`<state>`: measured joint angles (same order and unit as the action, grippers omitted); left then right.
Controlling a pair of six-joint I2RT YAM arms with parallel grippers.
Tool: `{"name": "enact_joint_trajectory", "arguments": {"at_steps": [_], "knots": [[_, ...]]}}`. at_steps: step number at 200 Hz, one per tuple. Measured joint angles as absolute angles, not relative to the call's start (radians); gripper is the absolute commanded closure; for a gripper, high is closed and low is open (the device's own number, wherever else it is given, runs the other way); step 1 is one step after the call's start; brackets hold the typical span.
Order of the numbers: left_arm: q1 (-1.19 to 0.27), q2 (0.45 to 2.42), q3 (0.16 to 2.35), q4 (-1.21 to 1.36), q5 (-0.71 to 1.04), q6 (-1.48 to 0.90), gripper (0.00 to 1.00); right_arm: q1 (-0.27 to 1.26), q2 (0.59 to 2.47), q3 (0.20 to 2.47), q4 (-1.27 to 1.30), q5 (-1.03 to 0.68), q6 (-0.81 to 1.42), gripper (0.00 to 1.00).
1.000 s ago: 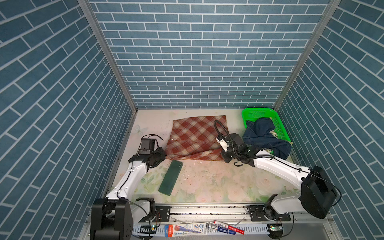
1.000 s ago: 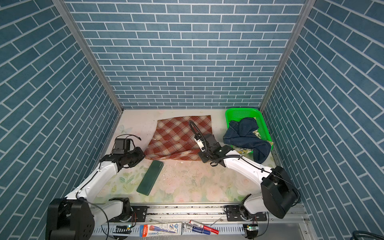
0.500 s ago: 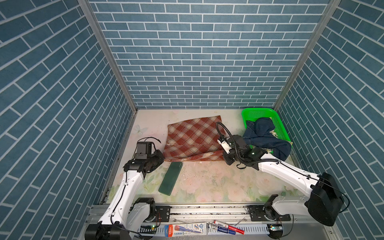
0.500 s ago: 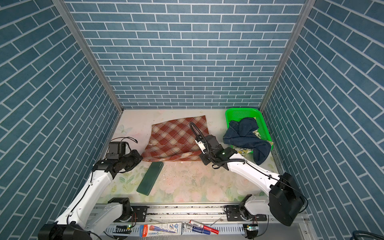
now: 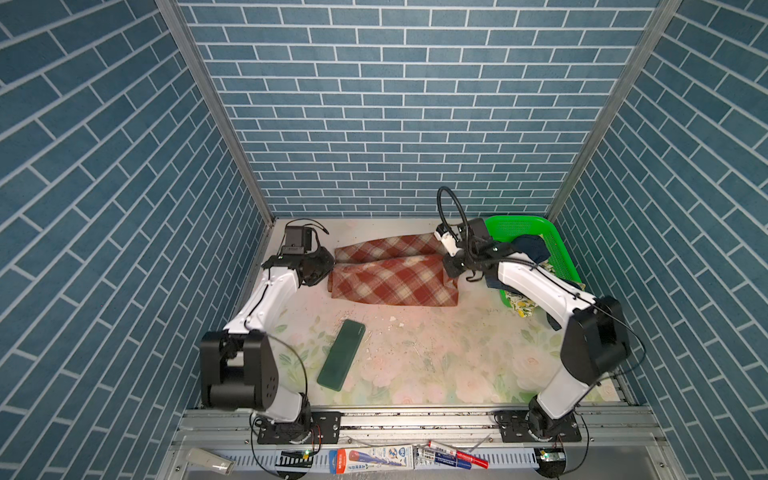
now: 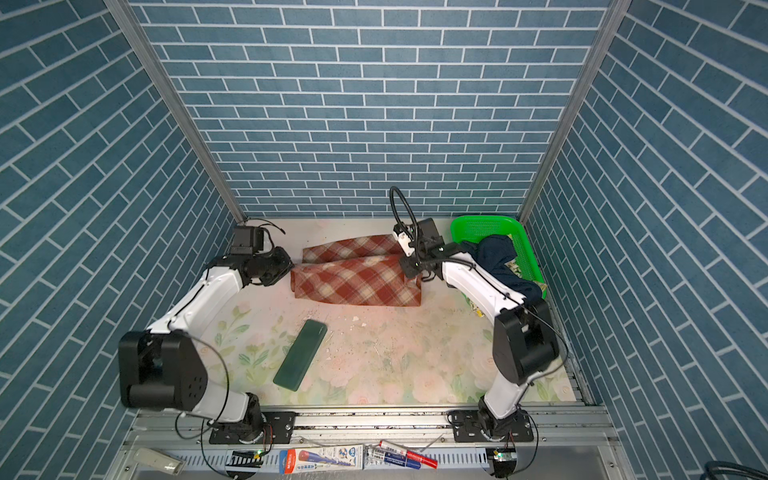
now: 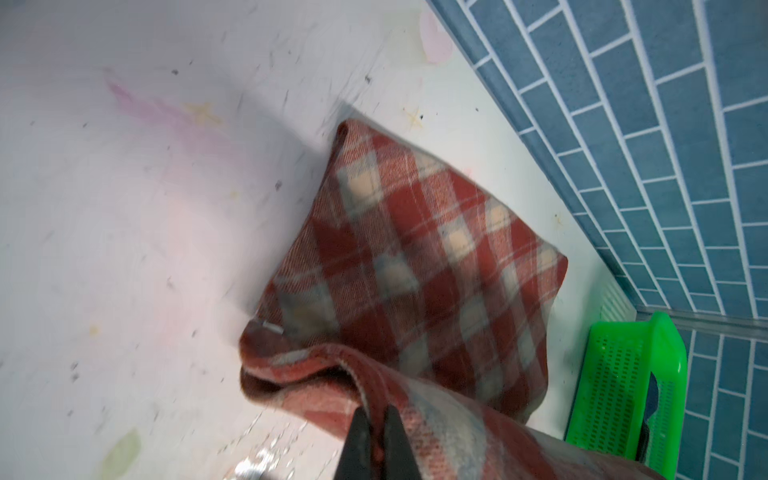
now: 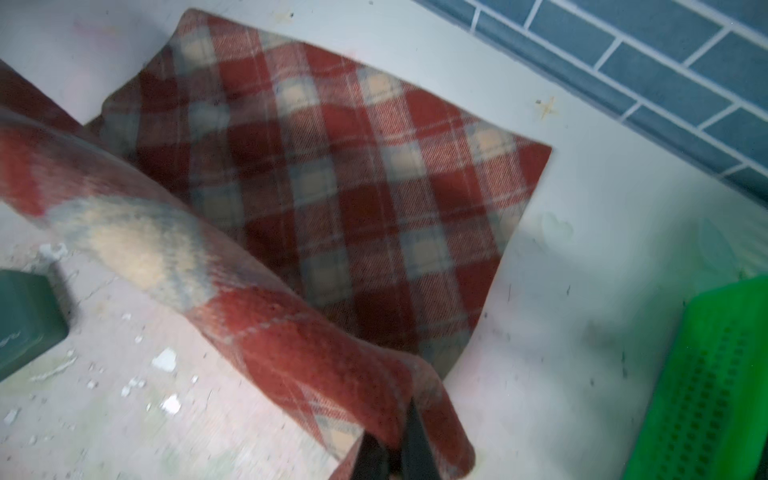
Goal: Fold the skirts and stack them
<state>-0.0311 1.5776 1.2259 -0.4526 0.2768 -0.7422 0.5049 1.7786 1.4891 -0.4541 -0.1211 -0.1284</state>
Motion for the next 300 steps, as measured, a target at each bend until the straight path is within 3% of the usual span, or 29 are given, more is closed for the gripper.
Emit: {"name": "enact_joint_trajectory", "arguments": {"at_steps": [18, 22, 27, 52, 65, 77, 100, 161, 246, 289, 300], "knots": [[-0.031, 1.73, 1.354, -0.44, 0.274, -0.736, 1.0, 0.466, 1.937, 1.674, -0.464, -0.162, -0.156, 1.0], [-0.03, 1.76, 1.382, -0.437, 0.274, -0.736, 0.96, 0.459, 1.966, 1.713, -0.467, -0.167, -0.16, 1.0], [-0.03, 1.805, 1.42, -0.434, 0.272, -0.734, 0.87, 0.451, 2.011, 1.765, -0.469, -0.173, -0.166, 0.9], [-0.026, 1.967, 1.569, -0.428, 0.254, -0.721, 0.24, 0.427, 2.194, 1.984, -0.469, -0.158, -0.168, 0.37], [-0.022, 2.004, 1.602, -0.434, 0.242, -0.718, 0.14, 0.418, 2.236, 2.025, -0.464, -0.134, -0.162, 0.19], [-0.018, 2.006, 1.608, -0.439, 0.225, -0.712, 0.1, 0.415, 2.237, 2.024, -0.47, -0.103, -0.15, 0.17], [-0.017, 1.963, 1.595, -0.448, 0.199, -0.685, 0.09, 0.416, 2.182, 1.98, -0.453, -0.069, -0.117, 0.18], [-0.041, 1.817, 1.403, -0.436, 0.16, -0.615, 0.15, 0.431, 1.852, 1.57, -0.392, -0.044, 0.125, 0.26], [-0.11, 1.908, 1.346, -0.518, 0.094, -0.55, 0.32, 0.452, 1.971, 1.475, -0.373, -0.006, 0.476, 0.34], [-0.135, 1.954, 1.345, -0.518, 0.075, -0.539, 0.7, 0.459, 2.098, 1.512, -0.37, -0.017, 0.542, 0.36], [-0.141, 1.959, 1.345, -0.516, 0.075, -0.546, 0.75, 0.46, 2.133, 1.548, -0.371, -0.02, 0.546, 0.37]]}}
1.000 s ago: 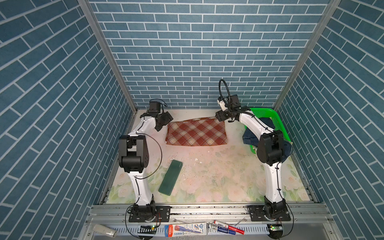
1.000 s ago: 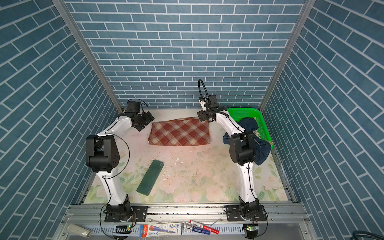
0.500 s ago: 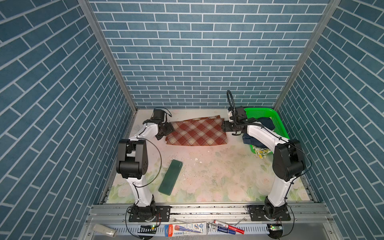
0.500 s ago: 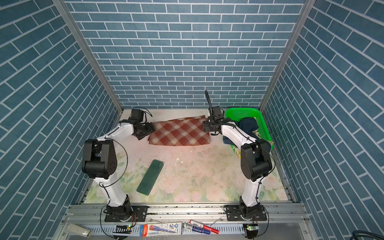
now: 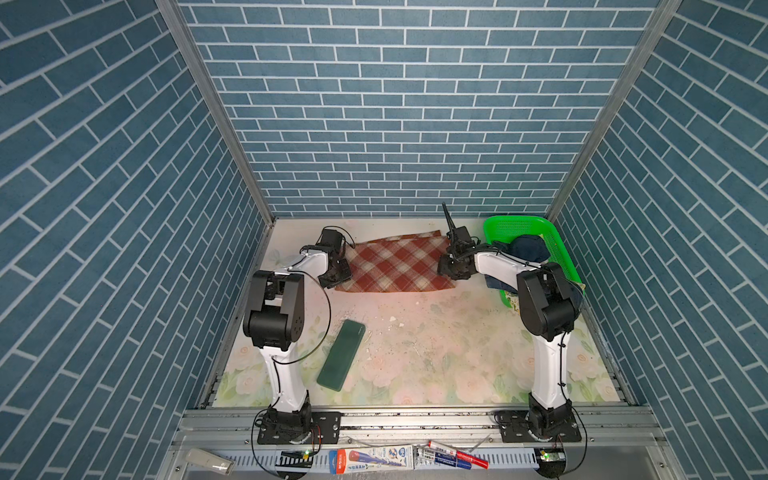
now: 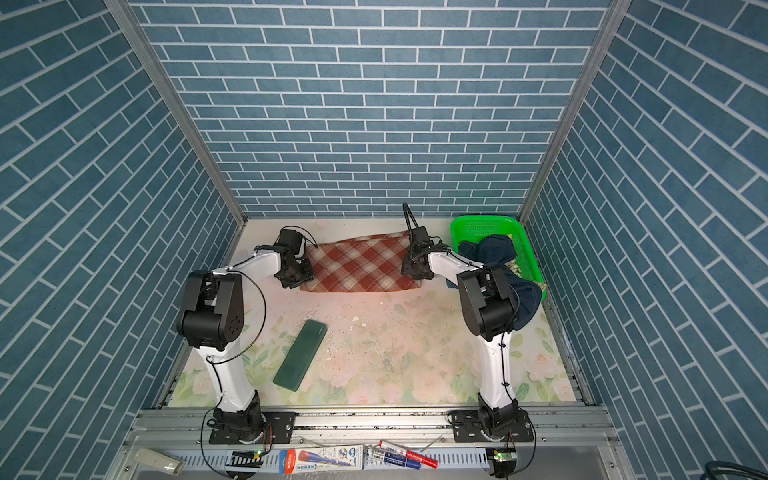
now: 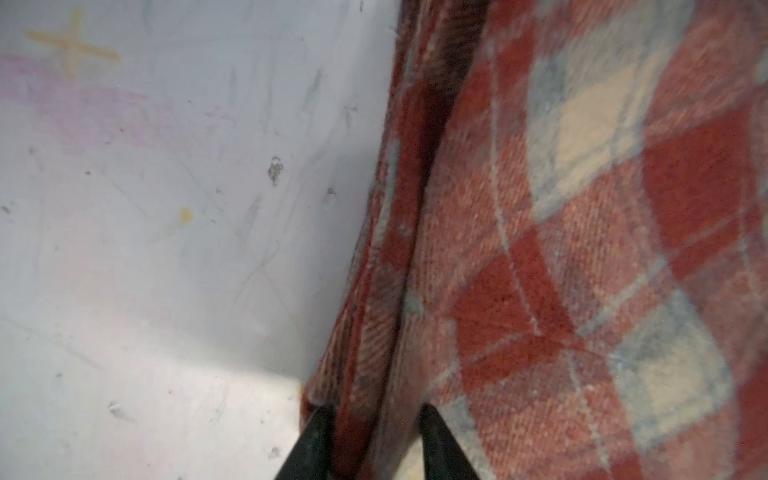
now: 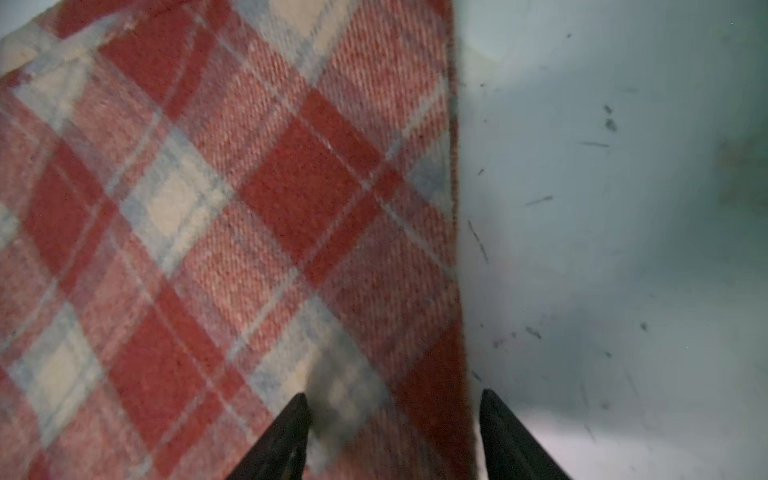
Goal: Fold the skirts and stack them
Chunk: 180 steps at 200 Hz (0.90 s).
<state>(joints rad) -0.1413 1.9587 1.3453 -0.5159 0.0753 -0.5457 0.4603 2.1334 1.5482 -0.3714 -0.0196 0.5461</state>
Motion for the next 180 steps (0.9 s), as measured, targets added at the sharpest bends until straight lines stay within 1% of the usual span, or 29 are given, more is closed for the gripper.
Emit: {"name": "enact_joint_trajectory", "arguments": {"at_steps": [15, 51, 60, 68, 74, 87, 101, 113, 122, 145, 159, 180], "knots": [[-0.15, 1.959, 1.345, -0.511, 0.08, -0.547, 0.79, 0.46, 2.185, 1.613, -0.376, -0.024, 0.547, 0.38], [-0.197, 1.959, 1.334, -0.494, 0.101, -0.558, 0.79, 0.453, 2.347, 1.859, -0.379, -0.032, 0.545, 0.38], [-0.214, 1.959, 1.328, -0.488, 0.112, -0.566, 0.79, 0.448, 2.39, 1.924, -0.377, -0.039, 0.543, 0.35], [-0.228, 1.959, 1.322, -0.48, 0.122, -0.574, 0.79, 0.443, 2.427, 1.987, -0.381, -0.046, 0.538, 0.31], [-0.241, 1.958, 1.316, -0.472, 0.13, -0.582, 0.77, 0.44, 2.453, 2.032, -0.382, -0.049, 0.529, 0.28], [-0.272, 1.954, 1.3, -0.455, 0.146, -0.601, 0.75, 0.43, 2.506, 2.139, -0.392, -0.055, 0.506, 0.23], [-0.31, 1.948, 1.287, -0.442, 0.163, -0.622, 0.72, 0.416, 2.54, 2.245, -0.419, -0.056, 0.487, 0.2], [-0.344, 1.941, 1.278, -0.43, 0.177, -0.643, 0.68, 0.404, 2.545, 2.31, -0.443, -0.053, 0.466, 0.2], [-0.374, 1.937, 1.275, -0.421, 0.189, -0.659, 0.64, 0.395, 2.535, 2.344, -0.456, -0.045, 0.45, 0.19], [-0.435, 1.922, 1.256, -0.381, 0.215, -0.712, 0.61, 0.377, 2.454, 2.329, -0.495, -0.01, 0.425, 0.21], [-0.471, 1.91, 1.241, -0.355, 0.228, -0.748, 0.59, 0.365, 2.344, 2.219, -0.498, 0.018, 0.418, 0.22], [-0.529, 1.896, 1.229, -0.321, 0.239, -0.795, 0.55, 0.351, 2.123, 1.979, -0.473, 0.051, 0.418, 0.23]]}}
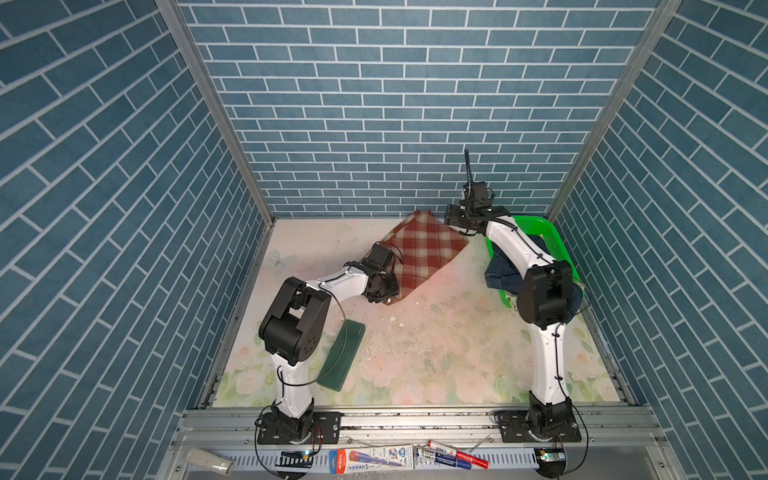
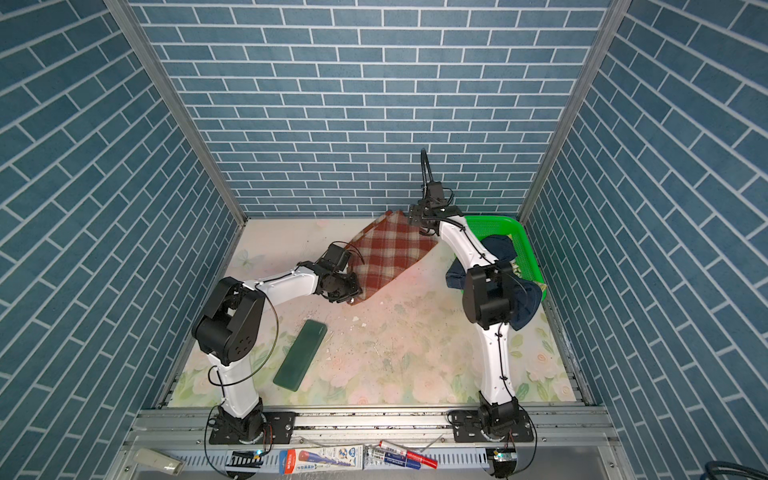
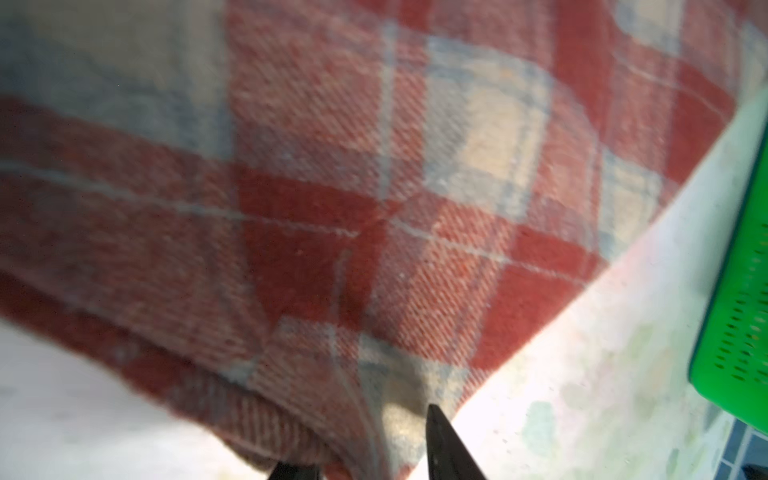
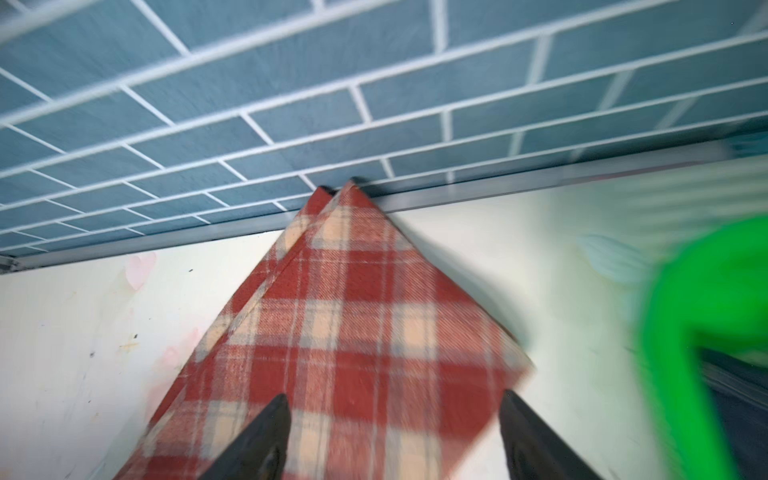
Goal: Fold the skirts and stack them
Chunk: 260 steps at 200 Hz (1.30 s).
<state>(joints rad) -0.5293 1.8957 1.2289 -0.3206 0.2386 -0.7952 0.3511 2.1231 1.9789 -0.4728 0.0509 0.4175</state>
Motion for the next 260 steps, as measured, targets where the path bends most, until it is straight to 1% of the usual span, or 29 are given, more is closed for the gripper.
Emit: {"name": "enact_joint_trajectory", "arguments": {"at_steps": [22, 44, 50, 72, 84, 106, 132, 147, 163, 184, 204, 227, 260], "knots": [[-0.605, 1.89, 1.227, -0.284, 0.248, -0.834, 0.52, 0.337, 1.918, 1.789, -0.447, 0.078, 0.418, 0.24], [-0.686, 1.874, 1.212, -0.252, 0.252, -0.86, 0.46, 0.336, 1.782, 1.668, -0.421, 0.084, 0.418, 0.25], [-0.704, 1.869, 1.207, -0.246, 0.253, -0.862, 0.43, 0.337, 1.753, 1.637, -0.417, 0.083, 0.418, 0.25], [-0.768, 1.822, 1.167, -0.223, 0.251, -0.871, 0.22, 0.343, 1.691, 1.542, -0.405, 0.075, 0.418, 0.26], [-0.794, 1.774, 1.129, -0.219, 0.241, -0.859, 0.16, 0.35, 1.673, 1.49, -0.402, 0.07, 0.416, 0.26], [-0.81, 1.648, 1.034, -0.226, 0.203, -0.841, 0.15, 0.386, 1.67, 1.419, -0.404, 0.067, 0.41, 0.26], [-0.794, 1.504, 0.956, -0.291, 0.124, -0.807, 0.16, 0.471, 1.675, 1.388, -0.41, 0.069, 0.406, 0.28], [-0.755, 1.446, 0.936, -0.327, 0.099, -0.791, 0.17, 0.517, 1.688, 1.388, -0.399, 0.069, 0.403, 0.28], [-0.682, 1.41, 0.926, -0.356, 0.081, -0.778, 0.19, 0.561, 1.714, 1.388, -0.387, 0.068, 0.403, 0.29], [-0.588, 1.401, 0.925, -0.371, 0.074, -0.773, 0.19, 0.599, 1.757, 1.381, -0.372, 0.07, 0.398, 0.29], [-0.527, 1.411, 0.91, -0.345, 0.099, -0.794, 0.19, 0.619, 1.785, 1.359, -0.369, 0.078, 0.393, 0.29], [-0.515, 1.457, 0.889, -0.262, 0.15, -0.857, 0.18, 0.624, 1.79, 1.324, -0.367, 0.085, 0.392, 0.3], [-0.527, 1.549, 0.827, -0.073, 0.205, -1.025, 0.13, 0.624, 1.779, 1.268, -0.351, 0.103, 0.392, 0.29]]}}
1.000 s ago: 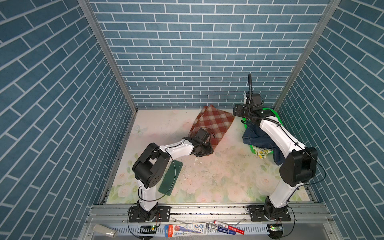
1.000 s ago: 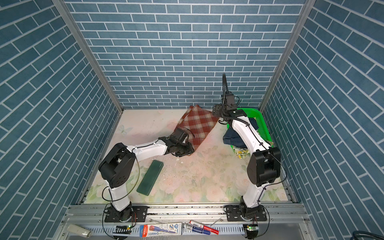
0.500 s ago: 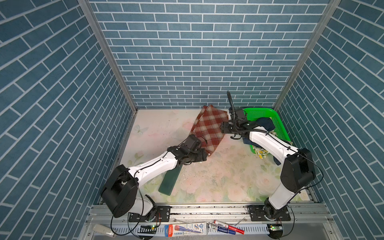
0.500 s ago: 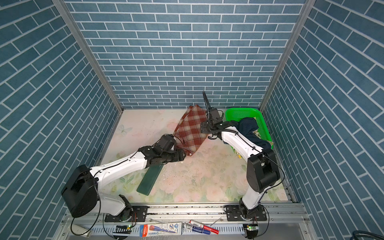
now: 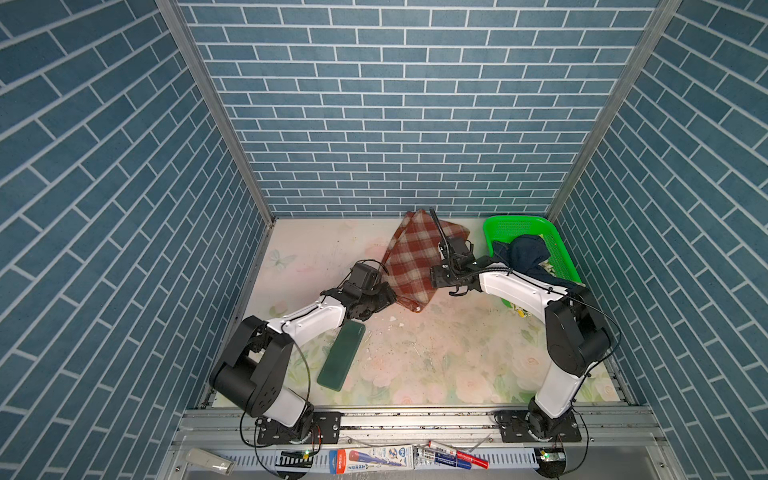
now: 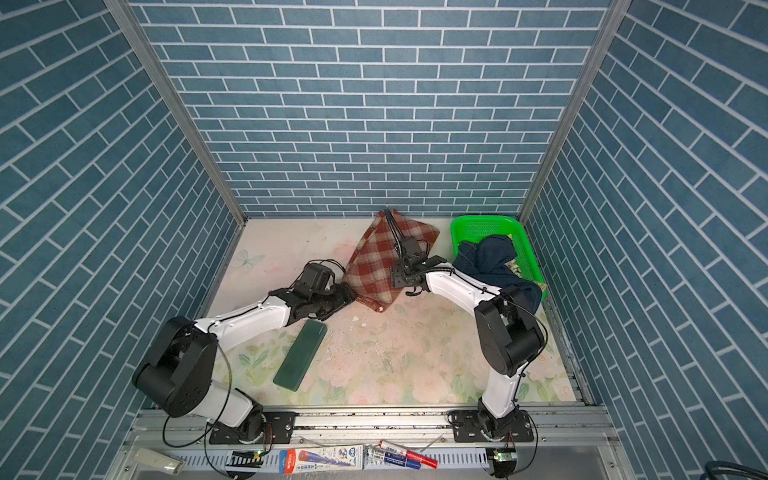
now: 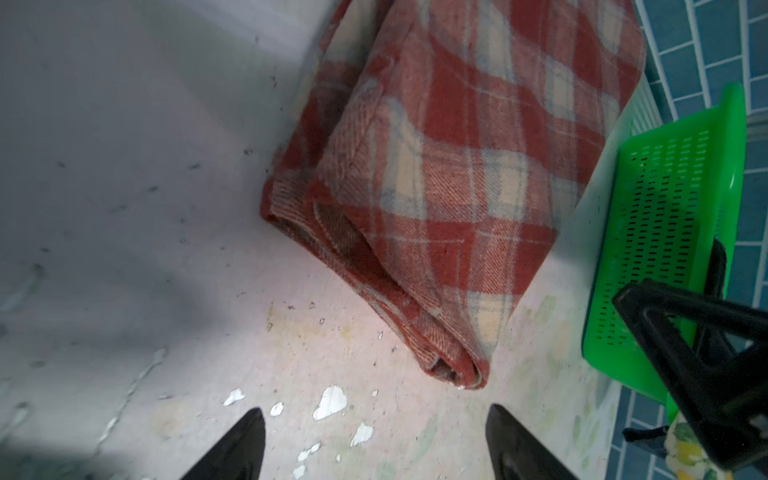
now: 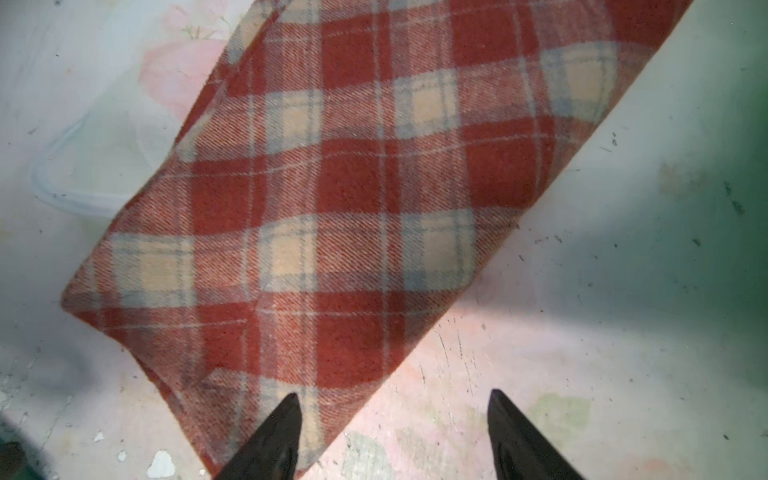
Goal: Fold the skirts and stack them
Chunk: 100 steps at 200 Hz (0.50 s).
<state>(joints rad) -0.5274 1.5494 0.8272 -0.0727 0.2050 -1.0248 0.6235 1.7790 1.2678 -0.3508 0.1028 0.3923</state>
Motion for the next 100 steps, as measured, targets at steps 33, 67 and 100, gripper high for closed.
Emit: {"name": "enact_joint_trajectory", "arguments": {"at_steps": [33, 67, 100], "knots": [[-0.569, 1.607, 0.826, 0.015, 0.175, -1.162, 0.11, 0.624, 1.741, 1.211, -0.332, 0.123, 0.395, 0.3], [-0.61, 1.663, 0.852, 0.043, 0.109, -1.293, 0.14, 0.624, 1.688, 1.159, -0.306, 0.136, 0.396, 0.3], [-0.643, 1.749, 0.919, 0.032, 0.051, -1.401, 0.18, 0.62, 1.634, 1.115, -0.281, 0.16, 0.396, 0.3]]}}
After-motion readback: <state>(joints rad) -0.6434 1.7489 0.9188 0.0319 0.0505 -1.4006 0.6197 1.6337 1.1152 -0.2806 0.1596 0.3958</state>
